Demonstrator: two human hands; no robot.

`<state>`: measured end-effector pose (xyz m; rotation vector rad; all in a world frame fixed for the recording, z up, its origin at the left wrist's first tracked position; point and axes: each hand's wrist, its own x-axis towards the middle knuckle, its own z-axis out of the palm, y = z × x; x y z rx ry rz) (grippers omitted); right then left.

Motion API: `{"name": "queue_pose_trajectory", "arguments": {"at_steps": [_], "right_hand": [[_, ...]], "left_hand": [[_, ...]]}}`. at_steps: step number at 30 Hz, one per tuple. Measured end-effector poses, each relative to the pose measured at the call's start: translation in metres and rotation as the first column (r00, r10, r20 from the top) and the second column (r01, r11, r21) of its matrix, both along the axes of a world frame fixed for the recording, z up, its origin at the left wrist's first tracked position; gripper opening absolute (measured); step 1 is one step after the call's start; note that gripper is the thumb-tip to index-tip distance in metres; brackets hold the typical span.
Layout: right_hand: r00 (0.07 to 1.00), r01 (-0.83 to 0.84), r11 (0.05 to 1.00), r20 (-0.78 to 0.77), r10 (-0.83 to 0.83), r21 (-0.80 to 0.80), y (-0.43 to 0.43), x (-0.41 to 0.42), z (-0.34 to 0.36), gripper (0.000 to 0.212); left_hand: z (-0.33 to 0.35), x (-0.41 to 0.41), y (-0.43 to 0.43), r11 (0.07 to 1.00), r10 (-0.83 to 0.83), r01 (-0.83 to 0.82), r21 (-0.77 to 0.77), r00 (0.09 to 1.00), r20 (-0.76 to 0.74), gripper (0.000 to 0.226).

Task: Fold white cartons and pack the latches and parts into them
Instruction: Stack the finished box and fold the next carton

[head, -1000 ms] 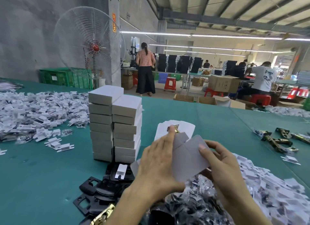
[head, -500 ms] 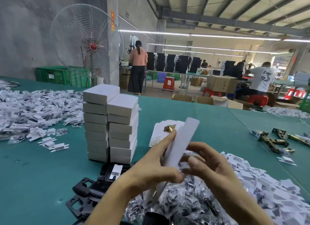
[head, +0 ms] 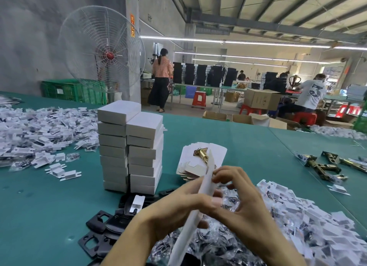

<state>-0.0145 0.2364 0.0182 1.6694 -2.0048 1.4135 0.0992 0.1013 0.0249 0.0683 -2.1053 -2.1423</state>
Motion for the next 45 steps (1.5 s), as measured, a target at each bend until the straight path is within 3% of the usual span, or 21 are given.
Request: {"name": "queue_pose_trajectory", "arguments": {"at_steps": [3,7,9,11,13,16,19,22,24,26,27,28,31,34,35,38,40,43,45], "right_hand": [[0.995,-0.028,0.999,0.096,0.025,0.03,0.001,0.003,0.002,0.039],[0.947,-0.184,0.981,0.279,0.16,0.065,0.003,0.003,0.007,0.036],[0.902,-0.268,0.96,0.373,0.217,0.088,0.004,0.003,0.009,0.031],[0.927,-0.247,0.961,0.319,0.197,0.126,0.005,0.002,0.011,0.025],[0.939,-0.232,0.966,0.284,0.192,0.112,0.007,0.004,0.015,0.033],[0.949,-0.202,0.979,0.253,0.189,0.027,0.009,0.005,0.019,0.031],[0.871,-0.232,0.969,0.425,0.246,-0.085,0.007,0.004,0.018,0.041],[0.681,-0.384,0.906,0.609,0.407,-0.176,0.001,0.009,0.015,0.044],[0.634,-0.376,0.9,0.646,0.424,-0.221,-0.003,0.014,0.012,0.045],[0.608,-0.329,0.903,0.67,0.427,-0.277,-0.008,0.018,0.008,0.056],[0.599,-0.31,0.904,0.678,0.427,-0.295,-0.01,0.02,0.007,0.06],[0.592,-0.304,0.903,0.682,0.43,-0.305,-0.011,0.021,0.006,0.061],[0.601,-0.324,0.902,0.675,0.428,-0.284,-0.011,0.023,0.006,0.054],[0.617,-0.374,0.897,0.659,0.43,-0.235,-0.01,0.022,0.005,0.042],[0.609,-0.386,0.893,0.662,0.436,-0.232,-0.01,0.022,0.005,0.038],[0.617,-0.392,0.894,0.658,0.432,-0.219,-0.009,0.02,0.003,0.037],[0.66,-0.358,0.91,0.633,0.404,-0.208,-0.009,0.02,0.003,0.041],[0.748,-0.252,0.941,0.572,0.338,-0.226,-0.008,0.016,0.005,0.029],[0.765,-0.189,0.941,0.558,0.321,-0.282,-0.005,0.011,0.009,0.016]], "left_hand": [[-0.002,-0.008,0.0,0.999,-0.008,0.01,0.035,0.999,-0.046,0.067],[-0.004,-0.014,-0.004,0.998,0.025,-0.023,0.06,0.999,-0.041,0.08],[0.002,-0.018,-0.008,0.998,0.036,-0.038,-0.046,0.999,-0.035,0.077],[0.008,-0.021,-0.012,0.994,0.024,-0.029,-0.106,0.999,-0.046,0.087],[0.008,-0.019,-0.014,0.999,0.017,-0.019,-0.032,0.998,-0.068,0.11],[0.009,-0.013,-0.01,0.979,0.094,-0.075,0.188,0.991,-0.096,0.124],[0.007,-0.001,-0.011,0.876,0.038,-0.008,0.483,0.998,-0.053,0.112],[0.003,0.009,-0.008,0.773,-0.052,0.073,0.63,0.997,-0.052,0.081],[0.011,0.013,0.002,0.731,-0.062,0.084,0.677,0.996,-0.057,0.055],[0.003,0.009,-0.006,0.791,0.166,-0.151,0.594,0.986,0.03,0.039],[0.002,0.008,-0.009,0.793,0.321,-0.296,0.532,0.946,0.048,0.039],[0.001,0.007,-0.012,0.804,0.345,-0.329,0.495,0.937,0.063,0.05],[0.003,0.0,-0.013,0.804,0.335,-0.33,0.495,0.939,0.082,0.075],[-0.005,0.004,-0.011,0.823,0.338,-0.299,0.483,0.941,0.006,0.045],[-0.004,0.004,-0.009,0.834,0.245,-0.219,0.506,0.969,0.017,0.047],[0.001,0.004,-0.009,0.835,-0.018,0.008,0.55,1.0,0.013,0.092],[0.003,0.007,-0.011,0.879,-0.053,0.048,0.474,0.999,-0.003,0.086],[0.008,0.004,-0.008,0.943,0.08,-0.066,0.326,0.996,-0.029,0.077],[0.011,-0.002,-0.004,0.94,0.311,-0.28,0.194,0.937,-0.156,0.063]]}}
